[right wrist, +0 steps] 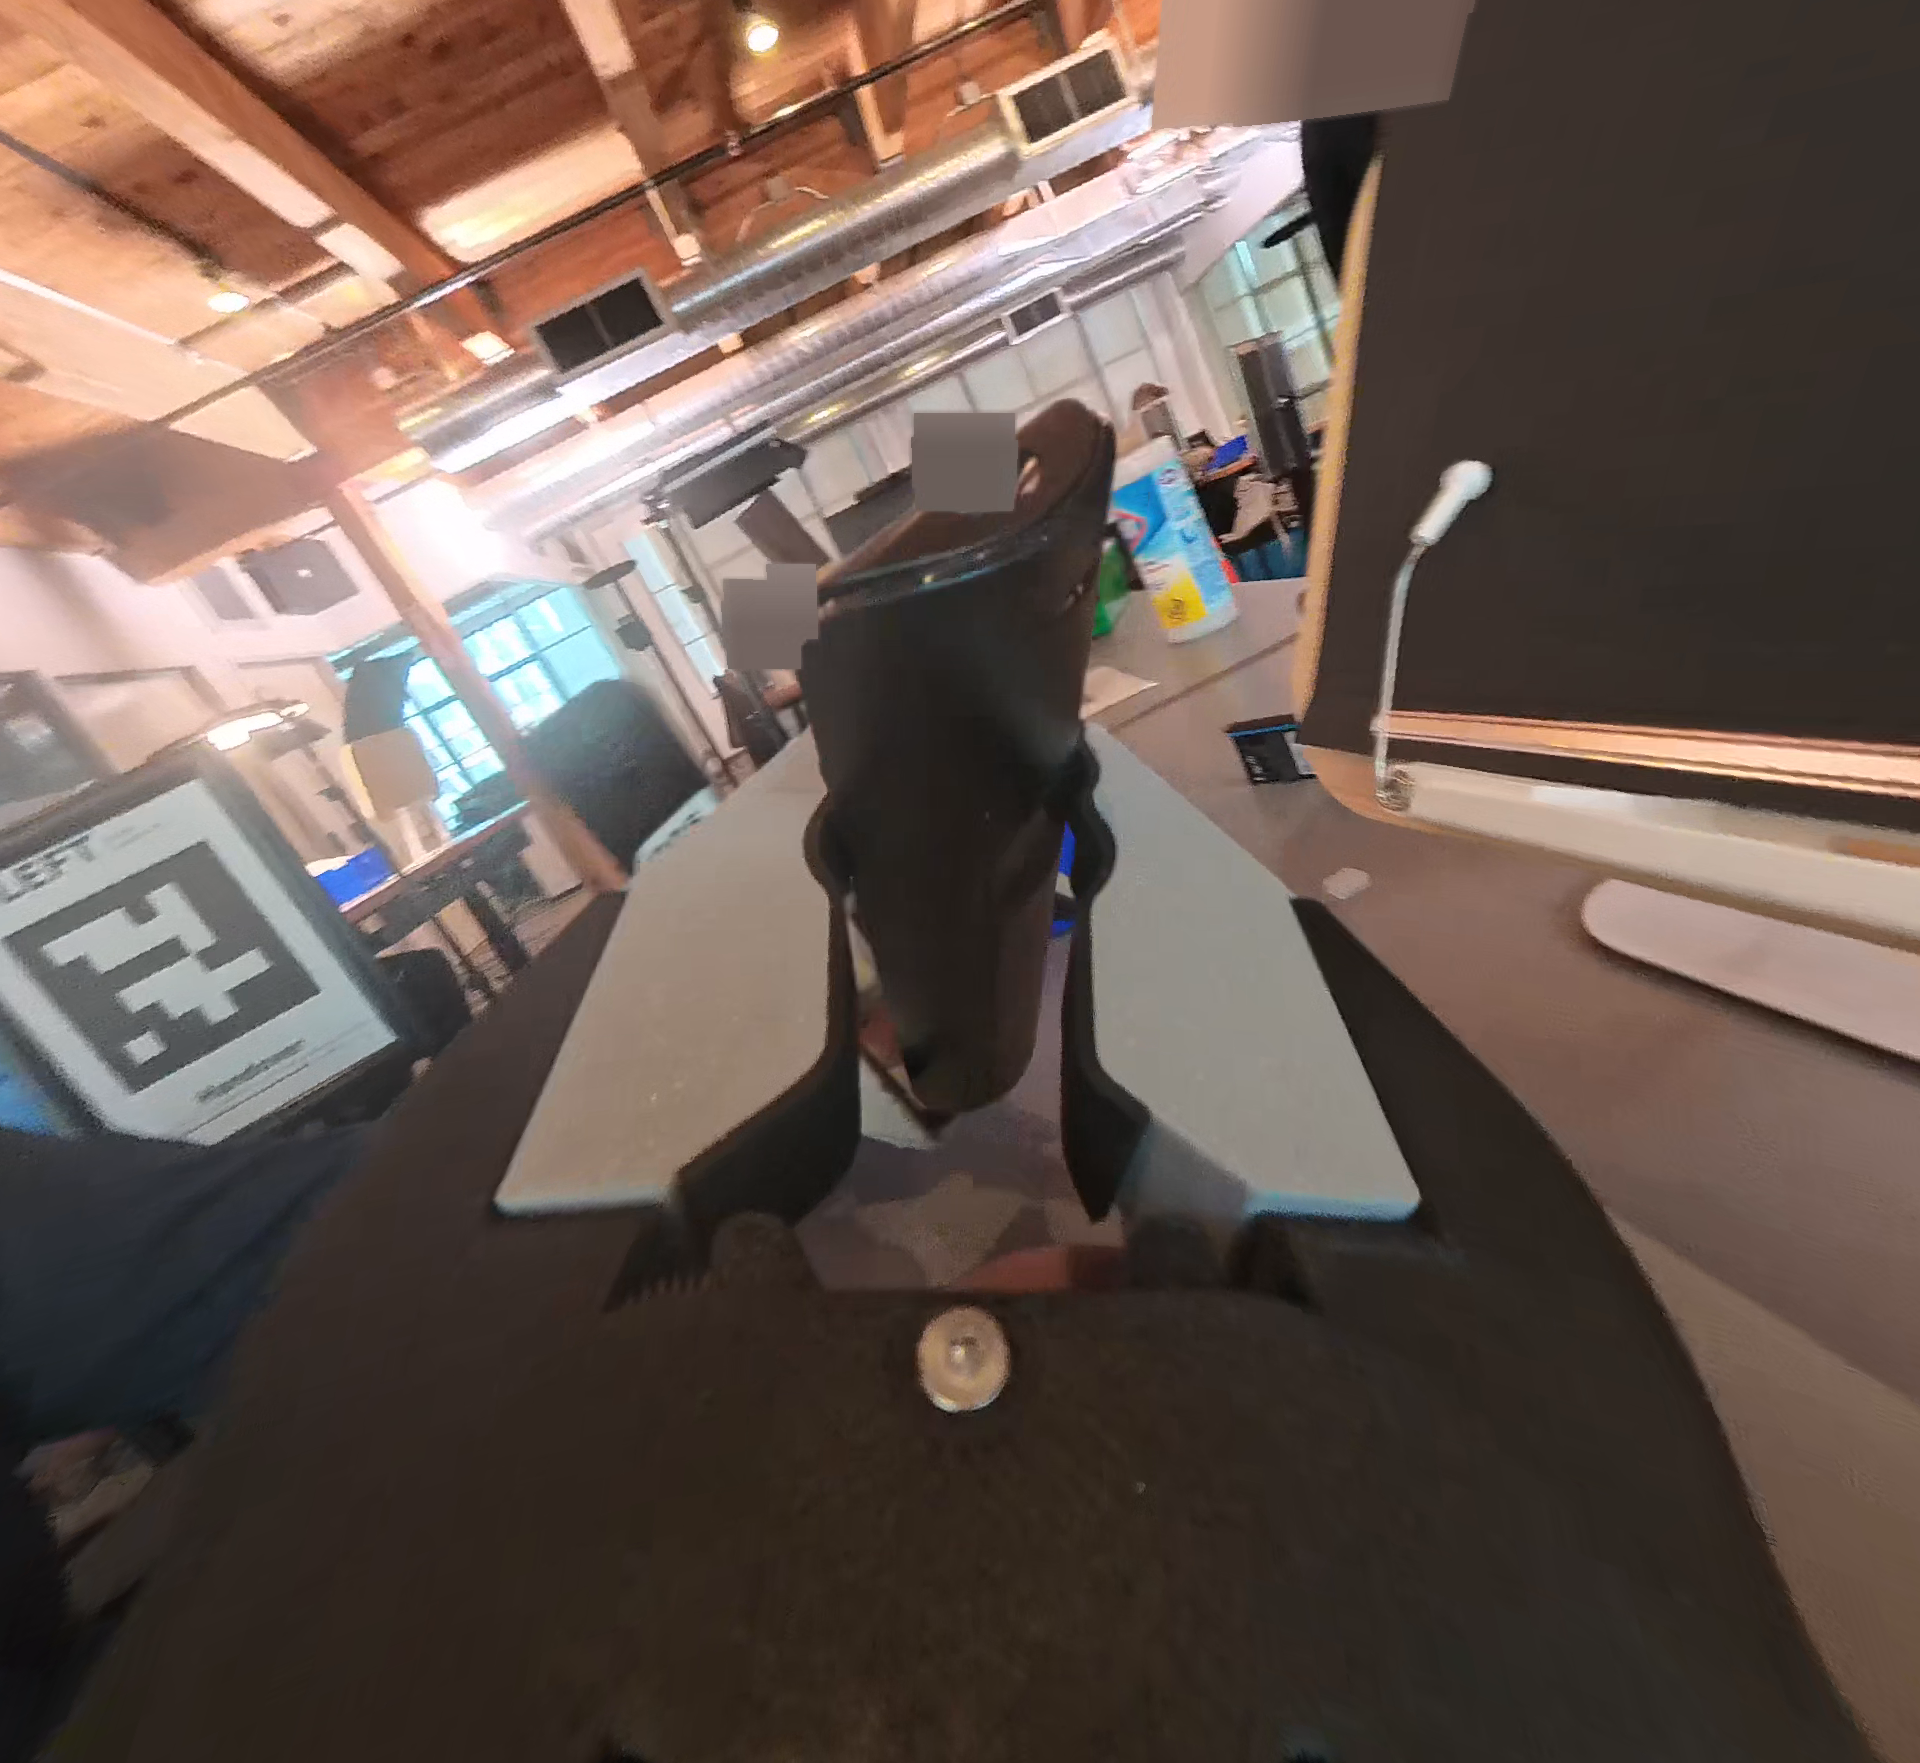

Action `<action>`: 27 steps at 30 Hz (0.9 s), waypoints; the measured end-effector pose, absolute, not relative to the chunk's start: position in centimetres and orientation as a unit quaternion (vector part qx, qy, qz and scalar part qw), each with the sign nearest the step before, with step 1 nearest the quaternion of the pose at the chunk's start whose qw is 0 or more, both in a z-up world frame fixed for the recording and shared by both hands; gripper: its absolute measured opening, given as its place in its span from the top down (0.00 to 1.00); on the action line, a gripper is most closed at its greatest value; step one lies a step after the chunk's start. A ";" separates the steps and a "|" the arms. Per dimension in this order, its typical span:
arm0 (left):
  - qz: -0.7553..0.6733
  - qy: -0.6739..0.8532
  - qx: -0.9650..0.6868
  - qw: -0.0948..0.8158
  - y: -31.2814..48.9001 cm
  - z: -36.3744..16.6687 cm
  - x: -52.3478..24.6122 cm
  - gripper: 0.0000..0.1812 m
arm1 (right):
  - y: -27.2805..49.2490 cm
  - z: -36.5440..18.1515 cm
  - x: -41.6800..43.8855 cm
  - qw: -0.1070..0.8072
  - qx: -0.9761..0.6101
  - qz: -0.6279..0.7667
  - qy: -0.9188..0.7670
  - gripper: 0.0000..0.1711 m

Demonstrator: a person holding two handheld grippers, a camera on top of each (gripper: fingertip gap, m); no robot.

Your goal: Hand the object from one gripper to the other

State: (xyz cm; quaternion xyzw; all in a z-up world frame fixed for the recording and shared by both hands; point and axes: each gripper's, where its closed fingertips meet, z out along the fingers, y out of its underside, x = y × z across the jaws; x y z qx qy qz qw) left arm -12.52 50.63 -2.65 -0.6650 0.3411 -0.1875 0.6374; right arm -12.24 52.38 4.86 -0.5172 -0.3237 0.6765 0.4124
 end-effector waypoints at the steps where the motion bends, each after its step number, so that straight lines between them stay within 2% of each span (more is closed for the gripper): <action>1: -0.255 0.336 -0.665 0.617 49.9 -2.5 -12.0 0.63 | 51.9 5.0 -12.4 0.410 -0.510 0.678 -0.334 0.78; 4: -0.372 0.315 -0.658 0.574 48.7 -1.8 -11.2 0.67 | 50.0 5.1 -13.0 0.401 -0.485 0.680 -0.376 0.78; 6: -0.396 0.315 -0.650 0.567 48.4 -1.7 -10.8 0.80 | 48.8 5.0 -13.4 0.383 -0.471 0.690 -0.393 0.80; 7: -0.390 0.325 -0.657 0.557 48.3 -2.2 -10.4 0.82 | 48.6 4.9 -13.6 0.377 -0.472 0.692 -0.395 0.81; 9: -0.311 0.346 -0.673 0.575 49.1 -3.1 -10.5 0.86 | 48.6 4.4 -14.0 0.368 -0.484 0.688 -0.396 0.82; 12: -0.050 0.365 -0.697 0.616 52.0 -4.3 -13.6 0.88 | 50.9 2.8 -14.3 0.401 -0.542 0.632 -0.381 0.74; 14: 0.094 0.369 -0.694 0.611 53.1 -4.4 -15.3 0.88 | 52.0 1.8 -14.6 0.422 -0.569 0.597 -0.377 0.69; 17: 0.173 0.362 -0.701 0.590 53.8 -4.9 -15.9 0.88 | 52.5 1.3 -15.1 0.434 -0.583 0.589 -0.353 0.63; 21: 0.291 0.364 -0.667 0.582 54.5 -4.1 -17.0 0.88 | 54.6 0.8 -14.6 0.450 -0.614 0.589 -0.271 0.66; 27: 0.288 0.381 -0.643 0.599 54.1 -3.8 -15.7 0.87 | 55.3 1.3 -13.5 0.431 -0.603 0.622 -0.253 0.67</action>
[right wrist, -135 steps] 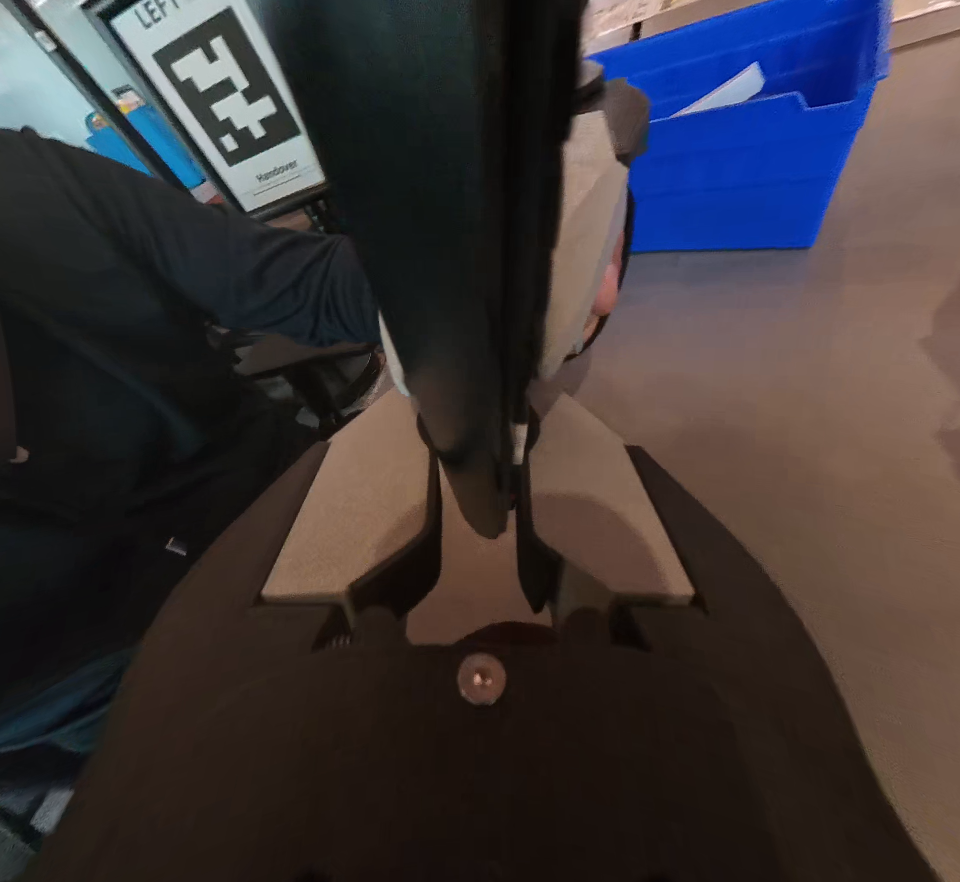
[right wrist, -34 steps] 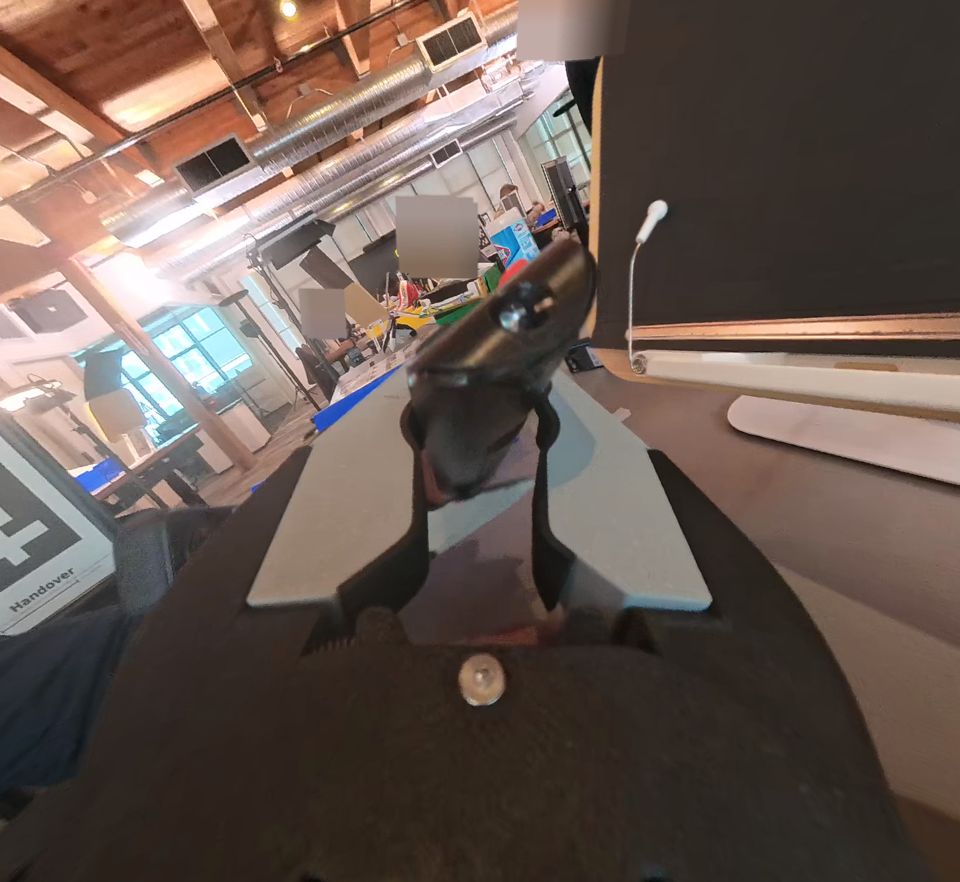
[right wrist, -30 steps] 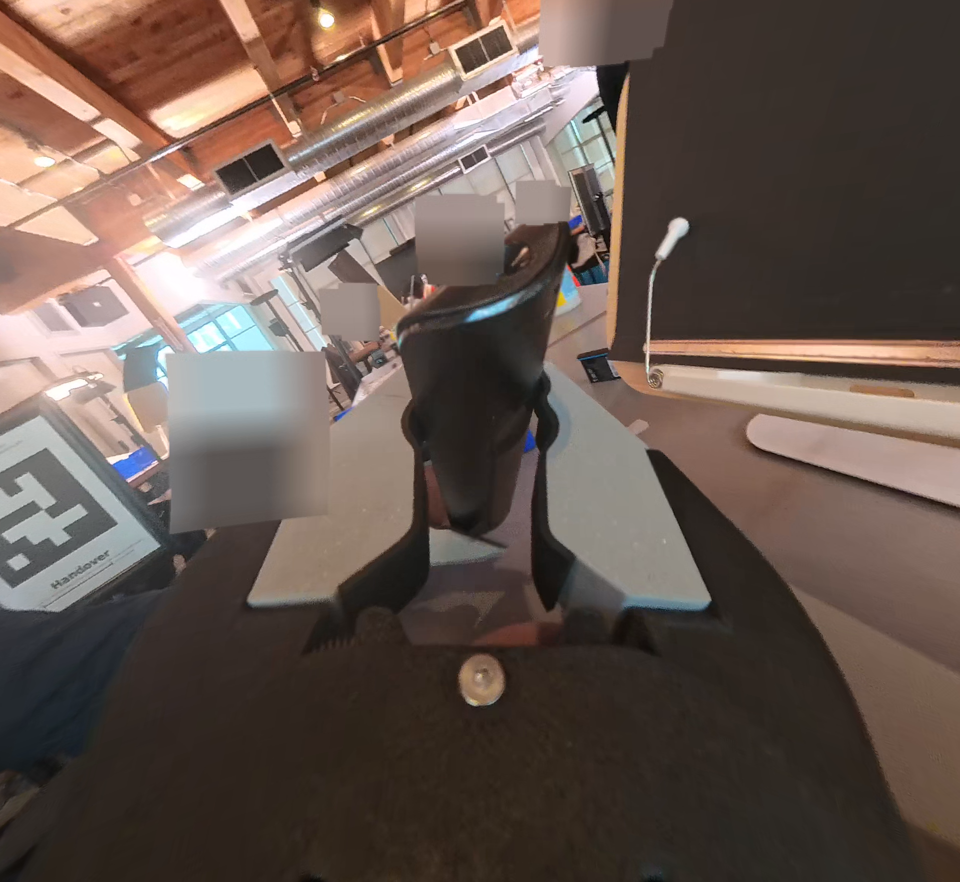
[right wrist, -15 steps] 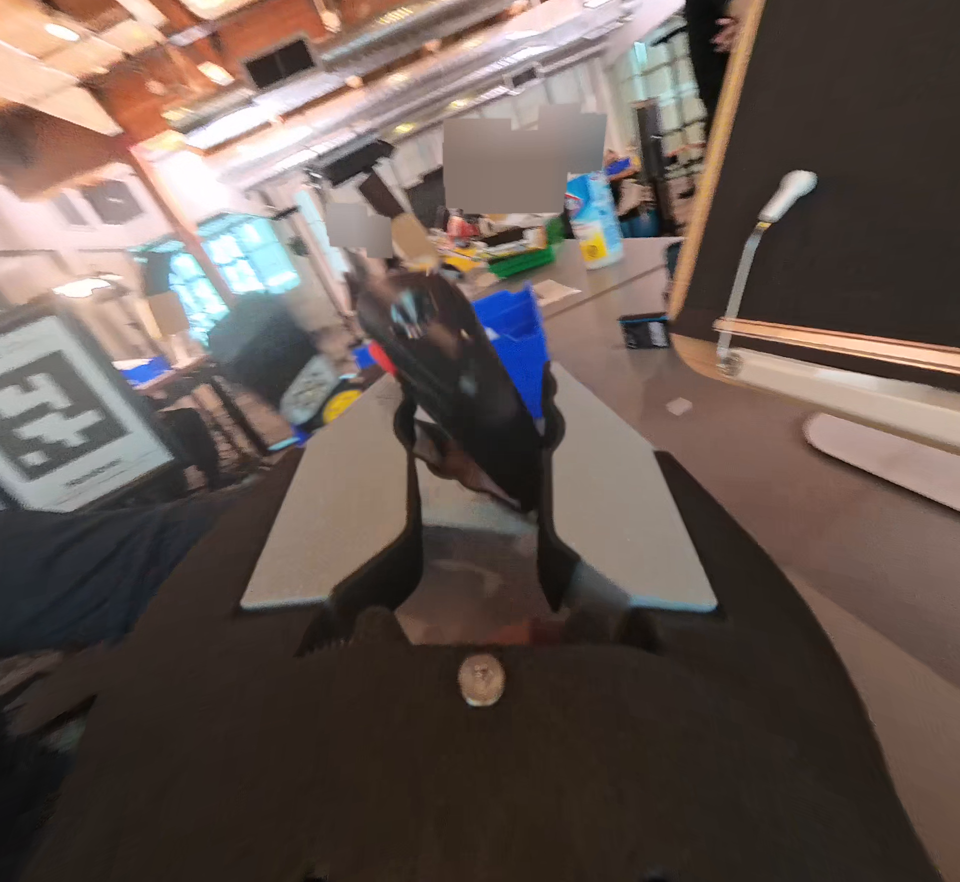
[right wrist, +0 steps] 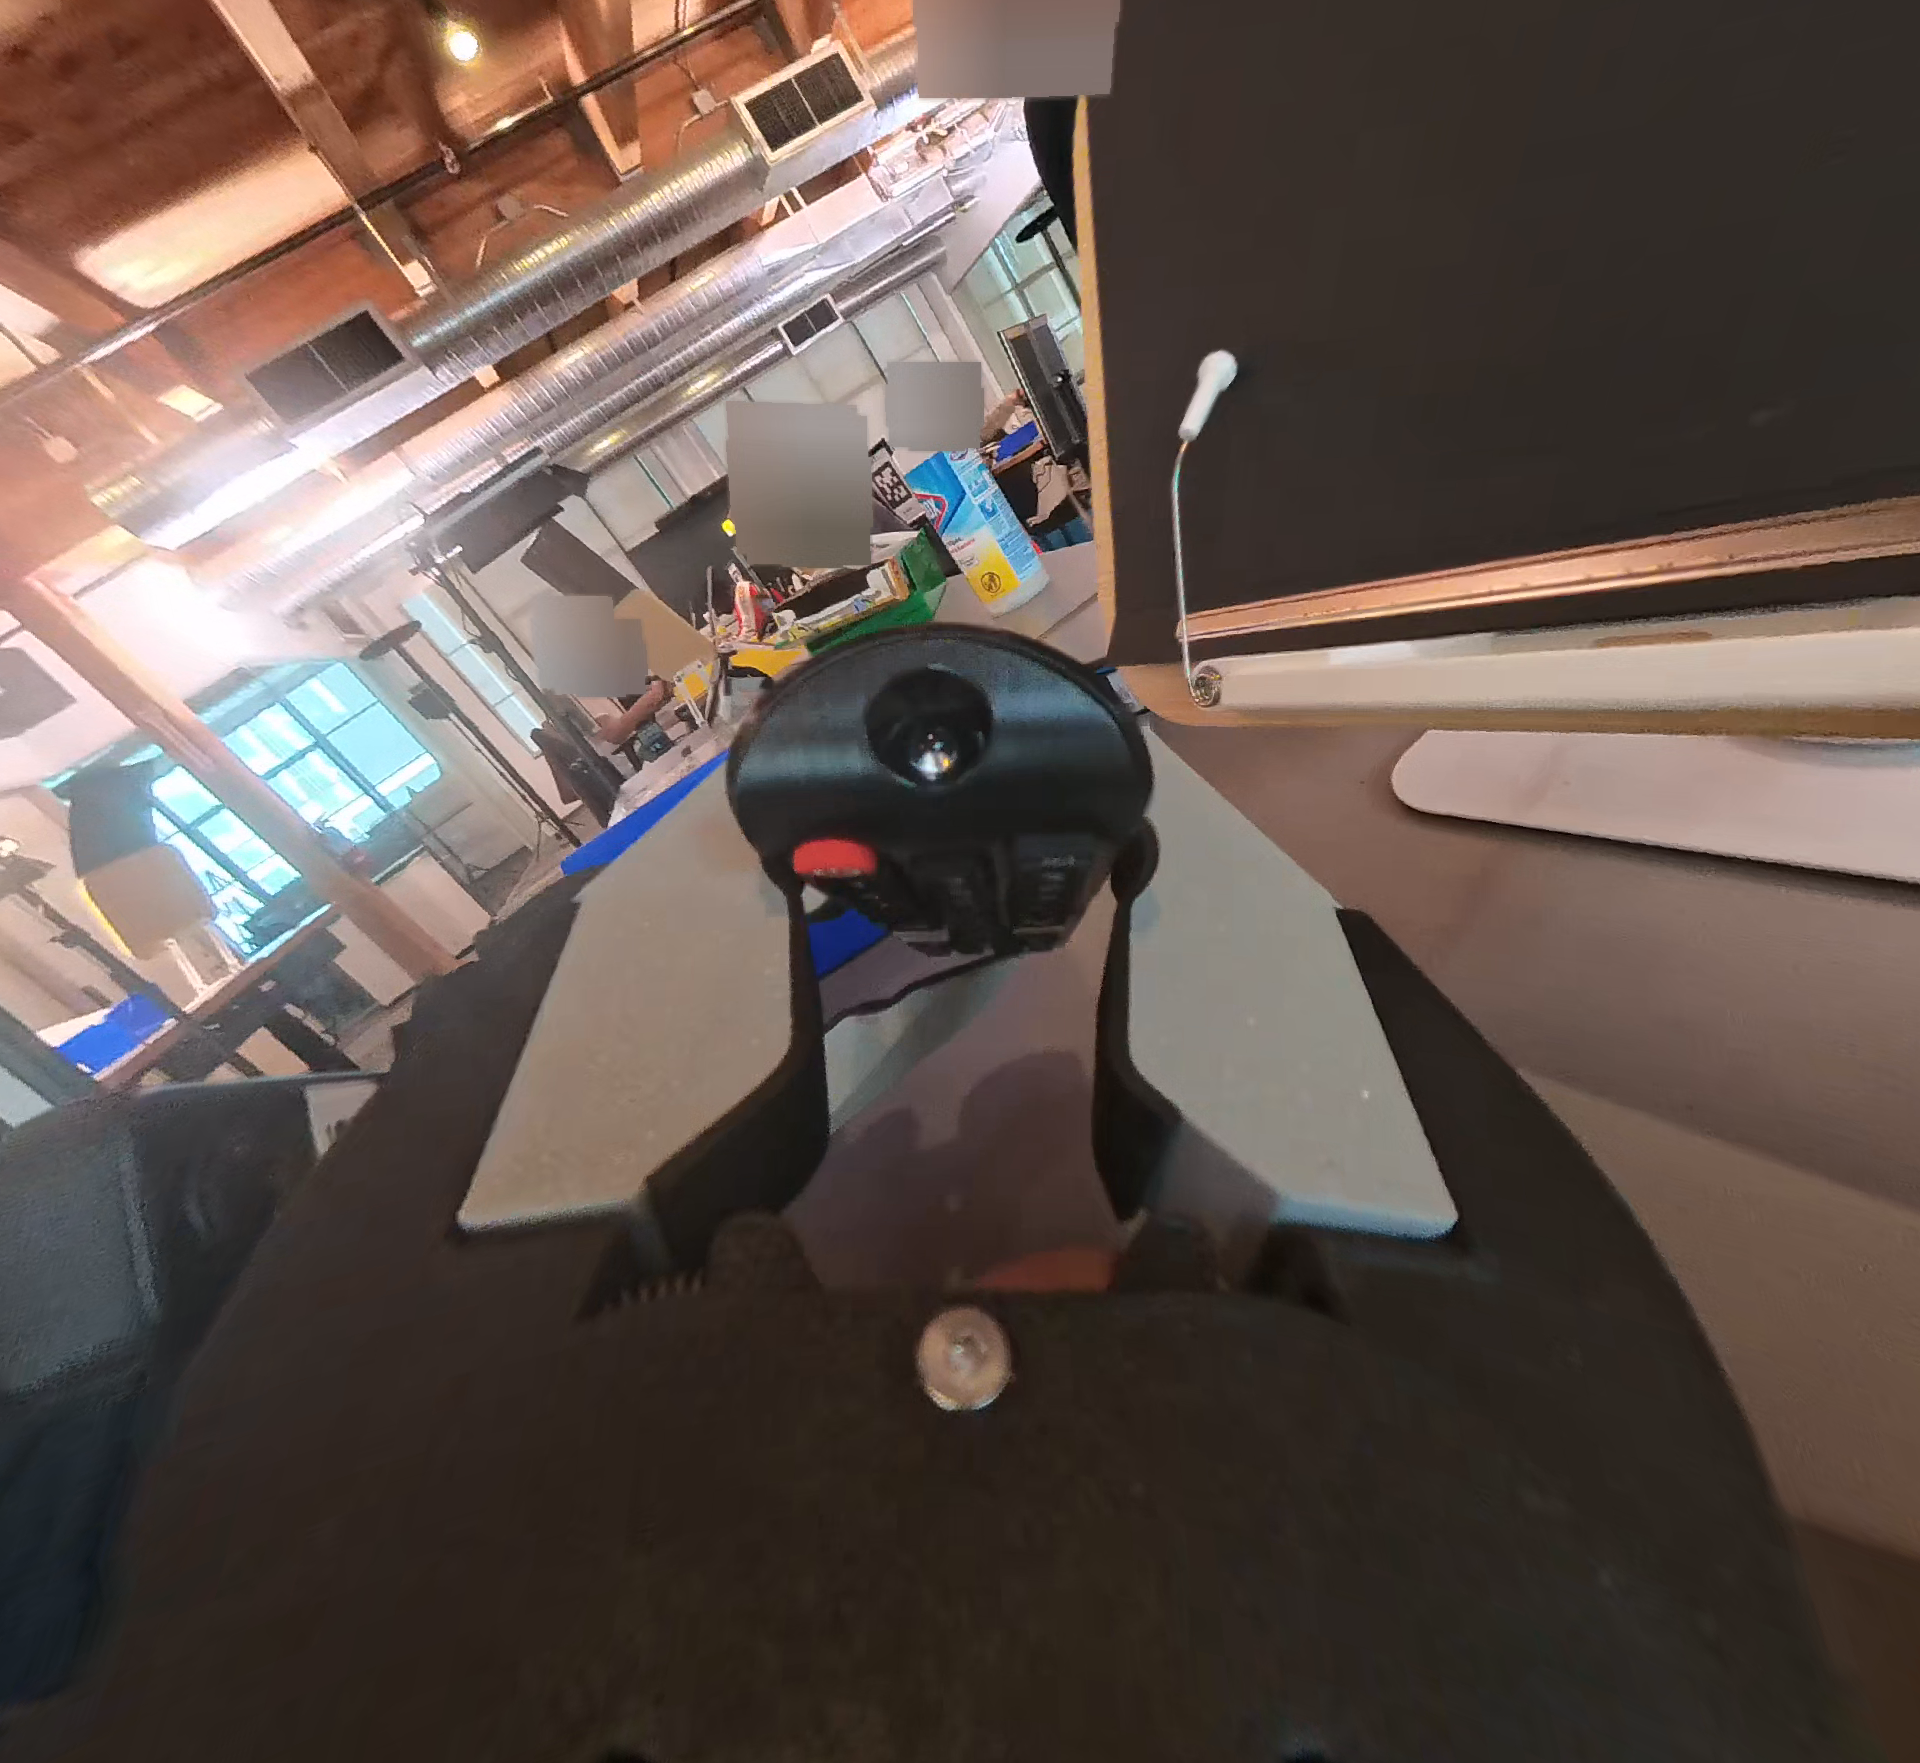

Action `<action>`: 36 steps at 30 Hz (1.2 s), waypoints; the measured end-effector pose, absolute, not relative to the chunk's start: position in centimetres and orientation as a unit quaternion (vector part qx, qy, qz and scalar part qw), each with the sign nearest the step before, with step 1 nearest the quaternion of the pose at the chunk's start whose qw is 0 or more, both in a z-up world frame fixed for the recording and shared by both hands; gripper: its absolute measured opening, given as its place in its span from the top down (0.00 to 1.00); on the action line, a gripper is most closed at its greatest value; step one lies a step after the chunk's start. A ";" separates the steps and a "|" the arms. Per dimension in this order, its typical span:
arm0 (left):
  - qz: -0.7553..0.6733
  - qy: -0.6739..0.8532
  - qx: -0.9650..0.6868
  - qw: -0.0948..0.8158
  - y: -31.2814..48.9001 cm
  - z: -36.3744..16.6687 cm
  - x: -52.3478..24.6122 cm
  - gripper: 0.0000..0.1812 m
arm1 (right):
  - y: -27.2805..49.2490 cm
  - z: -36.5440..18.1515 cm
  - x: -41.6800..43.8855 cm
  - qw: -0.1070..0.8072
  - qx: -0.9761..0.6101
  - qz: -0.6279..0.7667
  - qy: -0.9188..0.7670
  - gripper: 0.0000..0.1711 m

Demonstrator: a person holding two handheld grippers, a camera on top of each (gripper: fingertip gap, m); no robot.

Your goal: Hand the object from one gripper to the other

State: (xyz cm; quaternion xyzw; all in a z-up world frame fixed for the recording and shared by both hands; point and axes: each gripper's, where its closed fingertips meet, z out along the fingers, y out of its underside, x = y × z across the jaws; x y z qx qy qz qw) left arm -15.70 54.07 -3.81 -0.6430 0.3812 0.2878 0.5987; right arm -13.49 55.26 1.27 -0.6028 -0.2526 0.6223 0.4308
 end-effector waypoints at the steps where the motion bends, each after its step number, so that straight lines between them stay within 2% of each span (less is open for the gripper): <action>1: 0.257 0.380 -0.648 0.608 53.9 -3.9 -15.3 0.87 | 55.3 1.3 -13.3 0.425 -0.602 0.628 -0.251 0.67; 2: 0.210 0.380 -0.656 0.617 53.6 -4.0 -14.7 0.85 | 55.4 1.5 -13.1 0.422 -0.598 0.634 -0.250 0.67; 4: 0.060 0.385 -0.683 0.618 52.4 -4.6 -12.9 0.74 | 55.2 1.9 -12.9 0.421 -0.590 0.637 -0.264 0.68; 8: -0.180 0.330 -0.702 0.605 50.7 -3.0 -12.3 0.73 | 53.8 2.8 -12.9 0.414 -0.560 0.646 -0.314 0.68; 12: -0.388 0.298 -0.696 0.526 48.6 -2.5 -11.4 0.67 | 50.8 4.9 -12.7 0.393 -0.483 0.697 -0.356 0.68; 15: -0.465 0.302 -0.677 0.485 47.2 -2.4 -10.2 0.65 | 48.1 5.4 -13.0 0.391 -0.440 0.695 -0.413 0.68; 17: -0.491 0.332 -0.672 0.444 45.7 -3.2 -8.8 0.61 | 46.5 5.3 -13.3 0.382 -0.422 0.694 -0.441 0.68; 18: -0.488 0.345 -0.672 0.436 45.3 -3.7 -8.3 0.62 | 45.8 5.2 -13.5 0.378 -0.413 0.693 -0.453 0.68; 19: -0.469 0.357 -0.676 0.442 45.4 -4.2 -8.0 0.71 | 45.2 5.2 -13.6 0.374 -0.405 0.693 -0.464 0.68; 23: -0.442 0.383 -0.680 0.442 45.3 -4.9 -7.3 0.72 | 44.5 4.8 -13.6 0.377 -0.401 0.677 -0.489 0.69; 29: -0.382 0.351 -0.696 0.496 47.5 -4.2 -8.6 0.72 | 47.7 4.6 -13.0 0.398 -0.439 0.670 -0.448 0.71; 30: -0.322 0.345 -0.713 0.518 48.7 -4.6 -9.4 0.72 | 48.8 4.2 -13.1 0.405 -0.462 0.659 -0.434 0.74; 32: -0.168 0.349 -0.736 0.555 50.9 -5.4 -11.6 0.72 | 50.0 3.4 -13.5 0.411 -0.493 0.643 -0.419 0.69; 34: 0.010 0.354 -0.741 0.571 52.5 -5.8 -14.0 0.73 | 50.6 2.8 -14.0 0.414 -0.515 0.628 -0.410 0.68; 36: 0.138 0.374 -0.719 0.570 53.2 -5.6 -15.2 0.73 | 50.9 2.4 -14.4 0.428 -0.527 0.613 -0.404 0.73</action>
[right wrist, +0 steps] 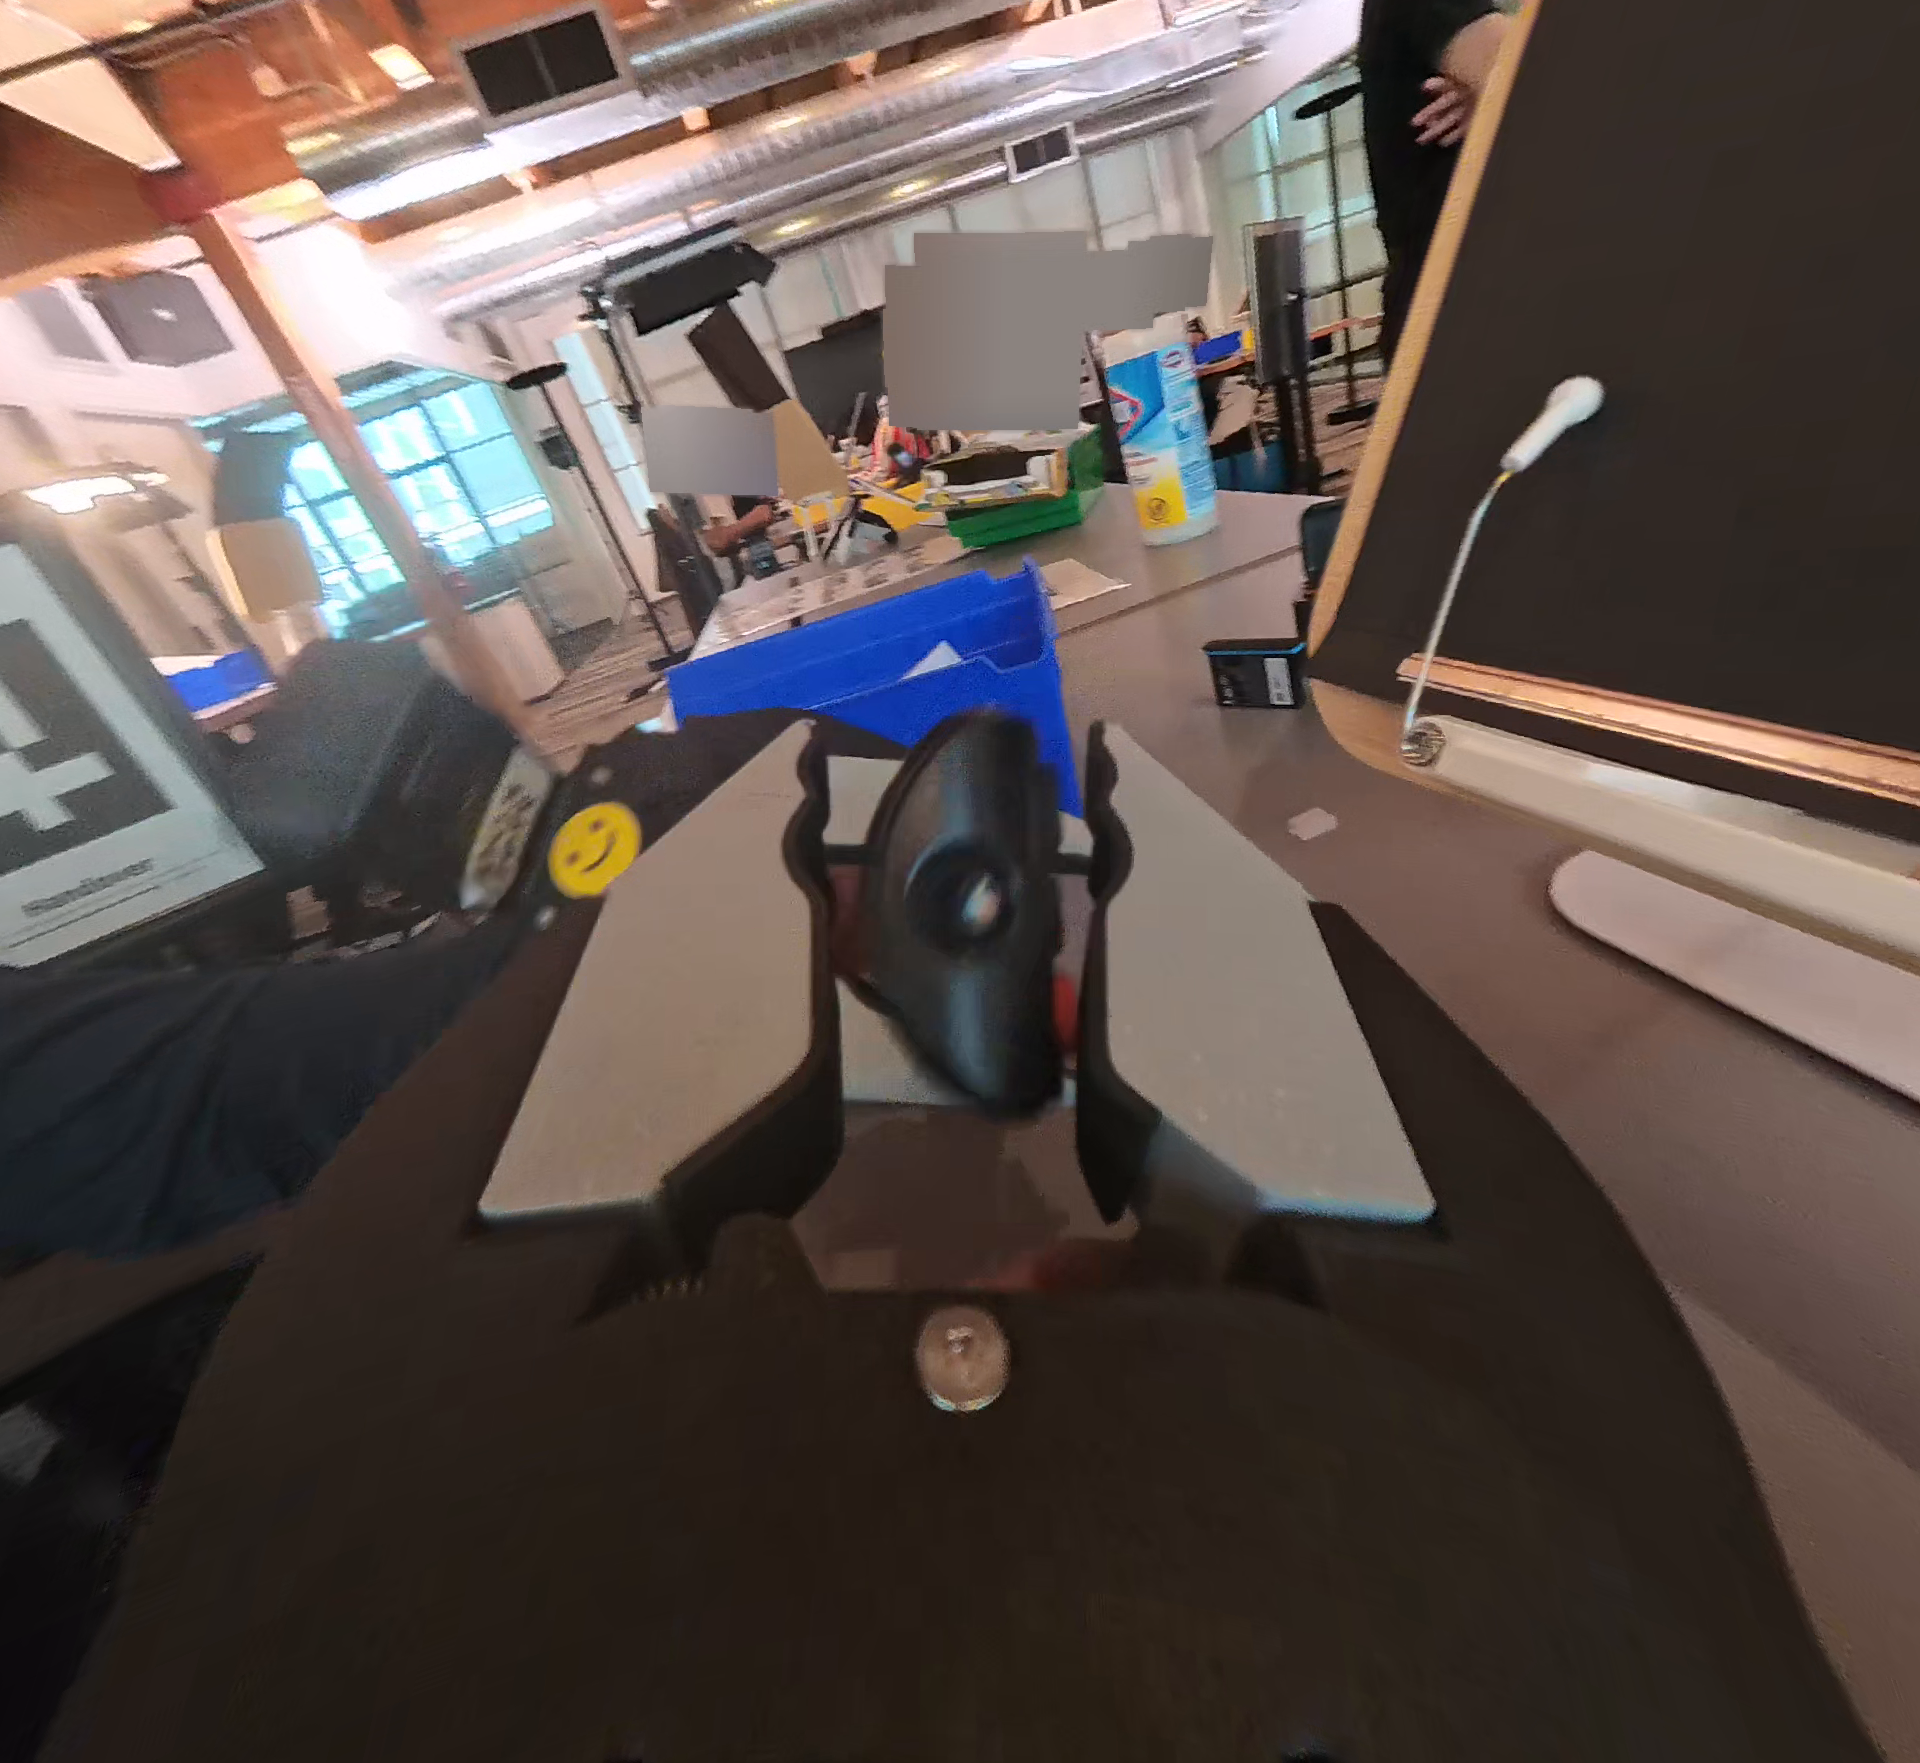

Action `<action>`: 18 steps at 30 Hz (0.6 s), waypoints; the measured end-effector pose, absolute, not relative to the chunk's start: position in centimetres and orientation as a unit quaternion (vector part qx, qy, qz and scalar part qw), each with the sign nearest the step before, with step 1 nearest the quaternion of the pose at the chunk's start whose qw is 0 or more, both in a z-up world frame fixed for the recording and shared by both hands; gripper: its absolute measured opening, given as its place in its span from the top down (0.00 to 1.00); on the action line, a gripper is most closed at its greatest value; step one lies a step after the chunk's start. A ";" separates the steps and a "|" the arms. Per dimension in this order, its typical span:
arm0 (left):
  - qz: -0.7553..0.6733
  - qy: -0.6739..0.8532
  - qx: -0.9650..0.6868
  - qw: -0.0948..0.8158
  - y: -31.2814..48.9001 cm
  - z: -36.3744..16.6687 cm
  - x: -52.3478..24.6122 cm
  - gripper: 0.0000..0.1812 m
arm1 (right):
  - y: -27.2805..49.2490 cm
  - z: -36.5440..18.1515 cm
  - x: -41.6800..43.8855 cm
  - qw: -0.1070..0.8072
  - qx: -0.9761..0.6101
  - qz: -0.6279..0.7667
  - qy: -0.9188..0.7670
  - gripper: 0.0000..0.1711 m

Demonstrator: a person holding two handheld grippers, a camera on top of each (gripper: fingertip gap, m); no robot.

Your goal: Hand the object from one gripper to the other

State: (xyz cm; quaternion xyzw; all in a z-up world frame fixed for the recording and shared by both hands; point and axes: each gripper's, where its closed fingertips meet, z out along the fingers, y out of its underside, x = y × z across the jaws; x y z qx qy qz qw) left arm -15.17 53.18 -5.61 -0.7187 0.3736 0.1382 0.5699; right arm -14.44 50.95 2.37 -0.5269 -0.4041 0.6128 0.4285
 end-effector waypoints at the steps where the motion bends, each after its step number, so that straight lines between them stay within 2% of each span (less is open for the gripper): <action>1: 0.173 0.379 -0.709 0.569 53.3 -5.5 -15.3 0.73 | 51.2 2.3 -14.6 0.439 -0.532 0.605 -0.398 0.76; 3: 0.178 0.380 -0.708 0.569 53.3 -5.5 -15.1 0.73 | 51.4 2.5 -14.5 0.461 -0.530 0.593 -0.393 0.78; 7: 0.085 0.395 -0.708 0.580 52.4 -5.8 -13.6 0.73 | 50.9 2.9 -14.2 0.470 -0.514 0.583 -0.419 0.82; 10: -0.027 0.401 -0.716 0.570 51.2 -6.2 -12.0 0.75 | 50.9 3.3 -13.8 0.453 -0.512 0.604 -0.409 0.83; 15: -0.166 0.414 -0.714 0.540 49.0 -6.1 -10.1 0.71 | 49.7 4.0 -13.6 0.392 -0.494 0.662 -0.405 0.84; 18: -0.240 0.406 -0.718 0.512 48.0 -6.1 -9.1 0.78 | 49.5 4.3 -13.6 0.381 -0.491 0.675 -0.398 0.83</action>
